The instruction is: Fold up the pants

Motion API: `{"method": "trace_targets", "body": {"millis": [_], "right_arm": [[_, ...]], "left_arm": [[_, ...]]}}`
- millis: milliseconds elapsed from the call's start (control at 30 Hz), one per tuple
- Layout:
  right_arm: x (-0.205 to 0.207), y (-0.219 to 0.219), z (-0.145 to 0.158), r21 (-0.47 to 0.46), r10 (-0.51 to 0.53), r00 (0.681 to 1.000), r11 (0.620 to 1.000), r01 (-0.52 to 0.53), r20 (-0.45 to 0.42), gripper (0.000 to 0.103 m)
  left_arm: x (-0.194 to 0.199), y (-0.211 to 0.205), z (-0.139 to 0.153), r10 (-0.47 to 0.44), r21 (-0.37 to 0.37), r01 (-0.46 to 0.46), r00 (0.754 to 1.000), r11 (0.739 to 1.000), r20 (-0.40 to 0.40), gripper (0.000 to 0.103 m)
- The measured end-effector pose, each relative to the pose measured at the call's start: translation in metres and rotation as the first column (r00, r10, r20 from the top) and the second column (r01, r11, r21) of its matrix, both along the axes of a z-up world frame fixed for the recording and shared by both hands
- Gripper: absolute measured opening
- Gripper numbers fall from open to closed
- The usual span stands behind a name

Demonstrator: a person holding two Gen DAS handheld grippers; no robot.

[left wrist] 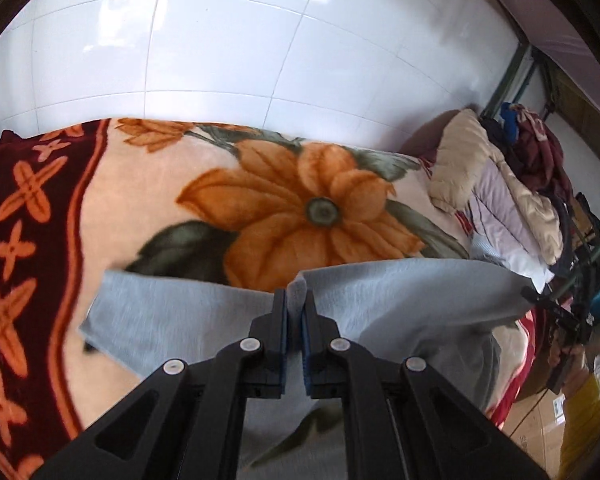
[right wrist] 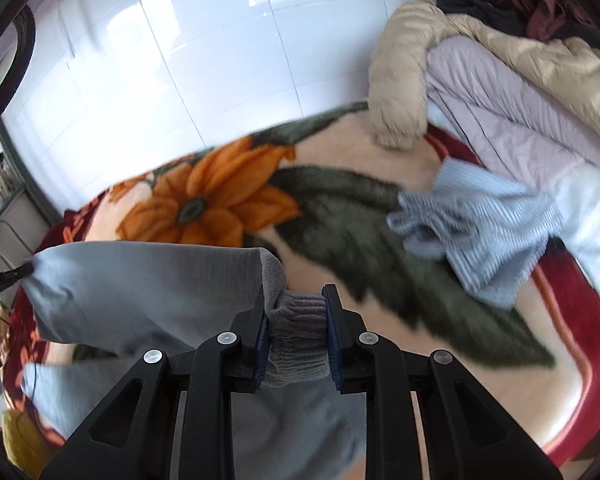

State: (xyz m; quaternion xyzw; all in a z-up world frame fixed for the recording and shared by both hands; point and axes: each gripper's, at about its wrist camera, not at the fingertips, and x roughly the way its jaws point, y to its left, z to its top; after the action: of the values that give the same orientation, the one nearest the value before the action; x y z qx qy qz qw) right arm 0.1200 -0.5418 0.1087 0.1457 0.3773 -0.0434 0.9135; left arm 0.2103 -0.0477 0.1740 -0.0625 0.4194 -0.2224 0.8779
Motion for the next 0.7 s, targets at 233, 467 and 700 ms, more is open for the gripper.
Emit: {"method": "trace_targets", "body": {"millis": [233, 467, 700], "right_arm": [[-0.037, 0.000, -0.038, -0.011, -0.011, 0.995, 1.000, 0.010, -0.100, 0.024], [-0.055, 0.011, -0.067, -0.079, -0.033, 0.981, 0.997, 0.018, -0.191, 0.024], [-0.076, 0.017, -0.063, -0.107, -0.058, 0.979, 0.994, 0.037, -0.197, 0.024]], "left_arm": [[-0.090, -0.006, -0.030, -0.099, 0.091, 0.101, 0.995, 0.991, -0.023, 0.005], [-0.143, -0.003, -0.072, -0.102, 0.052, 0.110, 0.984, 0.993, -0.147, 0.005], [-0.173, 0.006, -0.091, -0.085, 0.026, 0.092, 0.974, 0.995, -0.211, 0.005]]}}
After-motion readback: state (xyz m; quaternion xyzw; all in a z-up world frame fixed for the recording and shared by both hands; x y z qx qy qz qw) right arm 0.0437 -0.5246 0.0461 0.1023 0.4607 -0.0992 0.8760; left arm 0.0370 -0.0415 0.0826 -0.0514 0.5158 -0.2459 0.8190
